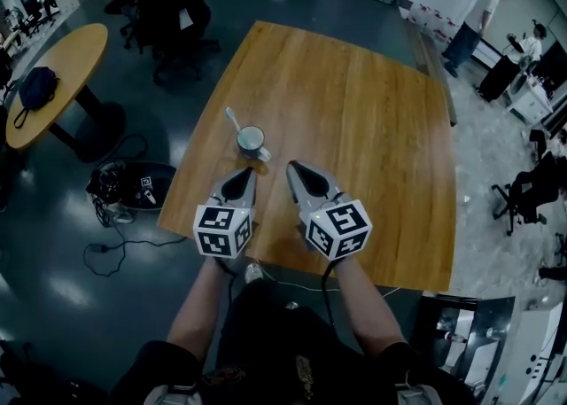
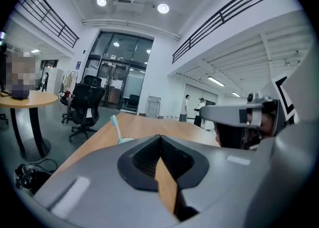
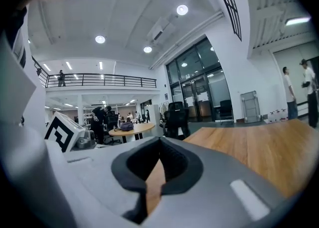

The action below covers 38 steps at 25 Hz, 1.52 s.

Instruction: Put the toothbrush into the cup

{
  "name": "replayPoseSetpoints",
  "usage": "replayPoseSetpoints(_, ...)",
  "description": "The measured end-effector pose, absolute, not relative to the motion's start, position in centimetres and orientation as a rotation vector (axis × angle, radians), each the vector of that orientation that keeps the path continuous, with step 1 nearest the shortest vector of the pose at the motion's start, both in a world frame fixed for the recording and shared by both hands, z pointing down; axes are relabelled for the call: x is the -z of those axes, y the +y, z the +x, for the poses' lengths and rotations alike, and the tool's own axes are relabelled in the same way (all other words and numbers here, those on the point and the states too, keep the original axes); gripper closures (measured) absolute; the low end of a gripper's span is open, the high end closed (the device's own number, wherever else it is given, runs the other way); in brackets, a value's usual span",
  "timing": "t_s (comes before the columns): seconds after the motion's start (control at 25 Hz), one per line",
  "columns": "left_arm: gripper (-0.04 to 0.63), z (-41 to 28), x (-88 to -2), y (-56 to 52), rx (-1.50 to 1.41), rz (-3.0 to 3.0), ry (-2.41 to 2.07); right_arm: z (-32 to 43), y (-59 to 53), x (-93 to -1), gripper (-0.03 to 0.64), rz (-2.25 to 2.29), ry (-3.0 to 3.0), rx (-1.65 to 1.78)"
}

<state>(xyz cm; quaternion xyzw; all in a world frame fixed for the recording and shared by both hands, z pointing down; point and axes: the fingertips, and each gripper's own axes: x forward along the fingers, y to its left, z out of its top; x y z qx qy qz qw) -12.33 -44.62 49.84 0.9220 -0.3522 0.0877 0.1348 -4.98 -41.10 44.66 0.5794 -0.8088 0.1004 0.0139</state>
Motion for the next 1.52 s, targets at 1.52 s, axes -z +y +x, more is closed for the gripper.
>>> replayPoseSetpoints(1.52, 0.588, -14.1, -39.0, -22.3, -0.165, 2.761, -1.14, -8.3, -21.2, -37.3, 0.614, 1.613, -2.803, -0.208)
